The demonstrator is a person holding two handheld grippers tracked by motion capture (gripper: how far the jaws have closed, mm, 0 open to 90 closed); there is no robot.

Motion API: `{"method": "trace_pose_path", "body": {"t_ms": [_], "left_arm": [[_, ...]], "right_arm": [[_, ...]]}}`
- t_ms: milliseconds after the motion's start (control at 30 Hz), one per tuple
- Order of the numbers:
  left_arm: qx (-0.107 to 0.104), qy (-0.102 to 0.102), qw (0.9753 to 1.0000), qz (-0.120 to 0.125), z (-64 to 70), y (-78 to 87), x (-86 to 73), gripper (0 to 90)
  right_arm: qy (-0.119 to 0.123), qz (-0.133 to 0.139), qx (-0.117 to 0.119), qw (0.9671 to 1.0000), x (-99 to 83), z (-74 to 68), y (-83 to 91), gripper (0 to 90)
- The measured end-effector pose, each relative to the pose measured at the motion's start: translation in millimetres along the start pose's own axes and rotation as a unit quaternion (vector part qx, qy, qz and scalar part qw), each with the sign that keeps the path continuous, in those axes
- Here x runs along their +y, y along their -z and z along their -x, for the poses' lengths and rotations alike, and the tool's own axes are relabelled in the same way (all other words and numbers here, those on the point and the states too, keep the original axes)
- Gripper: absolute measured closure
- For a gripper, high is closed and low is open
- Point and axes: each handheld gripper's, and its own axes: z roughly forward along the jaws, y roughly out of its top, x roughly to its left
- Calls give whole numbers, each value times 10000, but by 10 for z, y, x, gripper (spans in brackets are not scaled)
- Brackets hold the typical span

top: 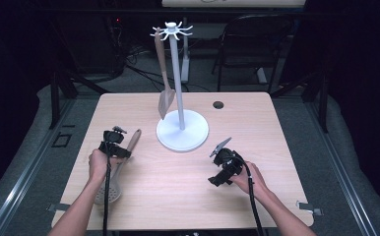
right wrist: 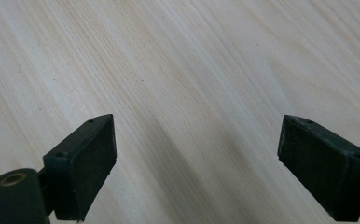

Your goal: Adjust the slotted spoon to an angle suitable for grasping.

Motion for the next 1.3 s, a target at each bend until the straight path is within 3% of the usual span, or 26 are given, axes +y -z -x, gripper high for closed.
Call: {"method": "trace_pose_path", "body": {"t_ms": [733, 967, 1000, 1300], "left_arm": [[71, -89, 9999, -77, 27, -51, 2, 719], [-113, -62, 9999, 96, 47, -7, -24, 737], [-134, -74, 9998, 129, 45, 12, -30, 739], [-301, 55, 9982, 514, 17, 147, -106, 747]], "right_arm": [[-35, 21, 56, 10000, -2, 4, -14, 117], [-34, 22, 72, 10000, -5, 14, -10, 117], [-127, 116, 94, 9998, -13, 5, -27, 117], [-48, 9, 54, 10000, -14, 23, -7, 116]]}}
